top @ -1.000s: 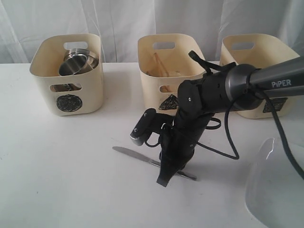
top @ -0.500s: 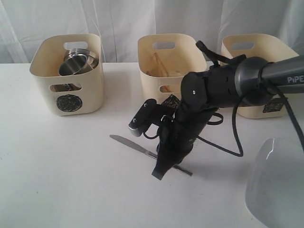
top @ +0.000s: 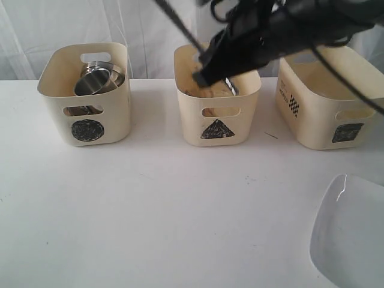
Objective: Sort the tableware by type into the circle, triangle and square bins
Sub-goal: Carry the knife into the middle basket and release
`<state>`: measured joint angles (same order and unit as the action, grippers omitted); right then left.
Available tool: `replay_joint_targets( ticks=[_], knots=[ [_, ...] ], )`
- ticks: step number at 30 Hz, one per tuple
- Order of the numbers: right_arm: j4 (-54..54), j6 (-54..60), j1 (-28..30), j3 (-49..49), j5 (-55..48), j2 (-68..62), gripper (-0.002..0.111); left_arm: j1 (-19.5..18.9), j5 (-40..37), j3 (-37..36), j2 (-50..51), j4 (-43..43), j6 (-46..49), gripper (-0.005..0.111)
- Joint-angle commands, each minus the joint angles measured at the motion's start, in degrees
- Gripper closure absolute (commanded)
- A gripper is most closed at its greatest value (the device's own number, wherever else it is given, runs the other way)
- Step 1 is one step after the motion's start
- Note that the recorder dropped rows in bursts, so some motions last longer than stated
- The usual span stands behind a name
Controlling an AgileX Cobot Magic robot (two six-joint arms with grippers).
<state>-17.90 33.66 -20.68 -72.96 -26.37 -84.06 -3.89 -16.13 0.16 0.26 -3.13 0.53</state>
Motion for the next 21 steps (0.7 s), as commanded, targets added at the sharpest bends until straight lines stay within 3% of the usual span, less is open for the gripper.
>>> replay_joint_targets(
  ticks=[1, 11, 21],
  knots=[
    [-0.3, -4.0, 4.4, -1.9, 11.7, -1.0, 0.108, 0.0, -0.1, -0.2, -0.3, 0.0, -0.5, 0.107],
    [-0.3, -4.1, 7.2, -1.9, 36.6, -15.4, 0.108, 0.0, -0.1, -0.2, -0.3, 0.0, -0.5, 0.107],
    [-0.3, -4.1, 7.2, -1.9, 38.1, -24.9, 0.108, 0.0, -0.1, -0.2, -0.3, 0.0, -0.5, 0.107]
  ],
)
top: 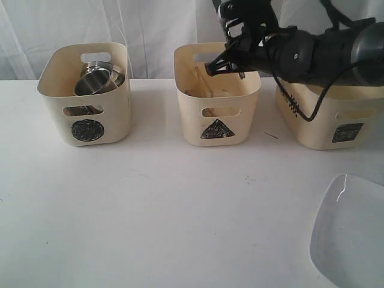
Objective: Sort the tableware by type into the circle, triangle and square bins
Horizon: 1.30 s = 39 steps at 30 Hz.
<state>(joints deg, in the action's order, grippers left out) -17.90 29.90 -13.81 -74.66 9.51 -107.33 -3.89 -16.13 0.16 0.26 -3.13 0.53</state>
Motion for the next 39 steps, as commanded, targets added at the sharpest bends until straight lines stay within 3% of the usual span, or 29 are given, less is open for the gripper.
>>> replay_joint_targets(
  ticks=[1, 5, 13, 22, 27, 35, 39],
  knots=[
    [-0.3, -0.3, 0.3, -0.2, 2.2, -2.1, 0.108, 0.0, -0.1, -0.2, -0.3, 0.0, -0.5, 0.107],
    [-0.3, -0.3, 0.3, -0.2, 2.4, -2.5, 0.106, 0.0, -0.1, -0.2, -0.3, 0.0, -0.5, 0.107],
    [-0.3, -0.3, 0.3, -0.2, 3.2, -2.5, 0.081, 0.0, -0.1, -0.2, -0.3, 0.0, -0.5, 0.107],
    [-0.5, -0.6, 0.3, -0.1, -4.3, 2.0, 0.081, 0.0, -0.1, -0.2, -0.3, 0.0, -0.5, 0.107],
    [-0.5, -0.6, 0.3, -0.1, -18.4, 9.5, 0.081, 0.0, -0.1, -0.2, -0.3, 0.0, -0.5, 0.107],
    [0.2, -2.2, 0.8, 0.9, -55.2, 23.5, 0.081, 0.0, -0.1, -0.2, -0.3, 0.0, -0.5, 0.107],
    [1.0, -8.1, 4.8, 5.9, -58.7, 30.6, 0.081, 0.0, -0.1, -0.2, -0.3, 0.0, -0.5, 0.107]
  ],
)
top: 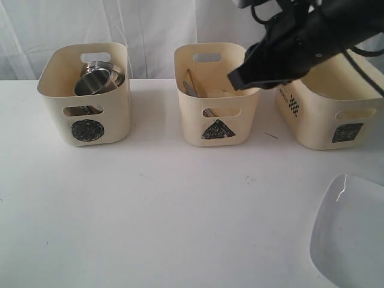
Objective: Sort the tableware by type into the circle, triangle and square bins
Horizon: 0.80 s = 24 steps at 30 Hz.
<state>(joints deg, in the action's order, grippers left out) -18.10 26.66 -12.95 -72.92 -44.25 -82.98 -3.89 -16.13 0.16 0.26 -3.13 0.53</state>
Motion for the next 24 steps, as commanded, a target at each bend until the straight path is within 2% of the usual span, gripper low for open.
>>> replay_joint_targets(
  ticks=[1, 3, 7, 9, 12, 18, 20, 24],
  knots=[
    [2.1, -6.8, 6.0, 5.7, -4.9, 8.1, 0.081, 0.0, -0.1, -0.2, -0.3, 0.0, -0.5, 0.107],
    [4.3, -9.8, 10.7, 8.6, -4.9, 10.8, 0.081, 0.0, -0.1, -0.2, -0.3, 0.0, -0.5, 0.107],
    [12.3, -17.4, 24.0, 14.1, -5.9, 11.5, 0.081, 0.0, -0.1, -0.2, -0.3, 0.0, -0.5, 0.107],
    [11.8, -21.3, 31.4, 16.9, -4.9, 9.9, 0.081, 0.0, -0.1, -0.2, -0.3, 0.0, -0.5, 0.107],
    [2.2, -17.3, 39.3, 19.3, -4.8, 6.1, 0.081, 0.0, -0.1, -0.2, -0.3, 0.3, -0.5, 0.107],
    [-14.6, -2.1, 47.6, 19.3, -16.0, -2.9, 0.081, 0.0, -0.1, -0.2, -0.3, 0.3, -0.5, 0.107],
    [-14.7, -0.7, 48.5, 19.3, -17.2, -4.5, 0.081, 0.0, -0.1, -0.2, -0.3, 0.3, -0.5, 0.107],
    [-7.5, 0.6, 48.8, 19.3, -15.3, -5.4, 0.081, 0.0, -0.1, -0.2, -0.3, 0.3, -0.5, 0.107]
  ],
)
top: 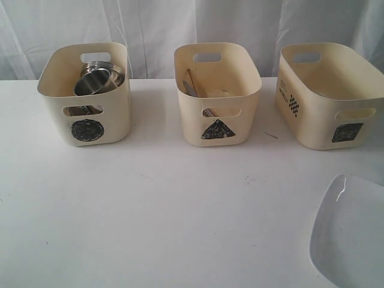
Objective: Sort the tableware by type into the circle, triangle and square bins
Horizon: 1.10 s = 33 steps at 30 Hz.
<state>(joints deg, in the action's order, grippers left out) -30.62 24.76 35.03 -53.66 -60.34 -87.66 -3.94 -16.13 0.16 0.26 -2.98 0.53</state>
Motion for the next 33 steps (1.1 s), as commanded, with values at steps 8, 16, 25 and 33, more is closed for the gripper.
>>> replay_joint_targets(
  ticks=[8, 16, 25, 33],
  knots=[
    [7.8, 2.5, 0.8, 0.1, 7.6, -2.9, 0.077, 0.0, -0.1, -0.2, -0.3, 0.1, -0.5, 0.107],
    [7.3, 2.4, 0.9, -1.0, 6.7, -4.2, 0.048, 0.0, -0.1, -0.2, -0.3, 0.1, -0.5, 0.107],
    [30.6, -14.2, 5.6, -9.2, 1.8, -7.2, 0.048, 0.0, -0.1, -0.2, -0.3, 0.1, -0.5, 0.107],
    [30.6, 7.4, 9.9, -9.1, -1.6, -13.6, 0.048, 0.0, -0.1, -0.2, -0.3, 0.1, -0.5, 0.107]
  ],
)
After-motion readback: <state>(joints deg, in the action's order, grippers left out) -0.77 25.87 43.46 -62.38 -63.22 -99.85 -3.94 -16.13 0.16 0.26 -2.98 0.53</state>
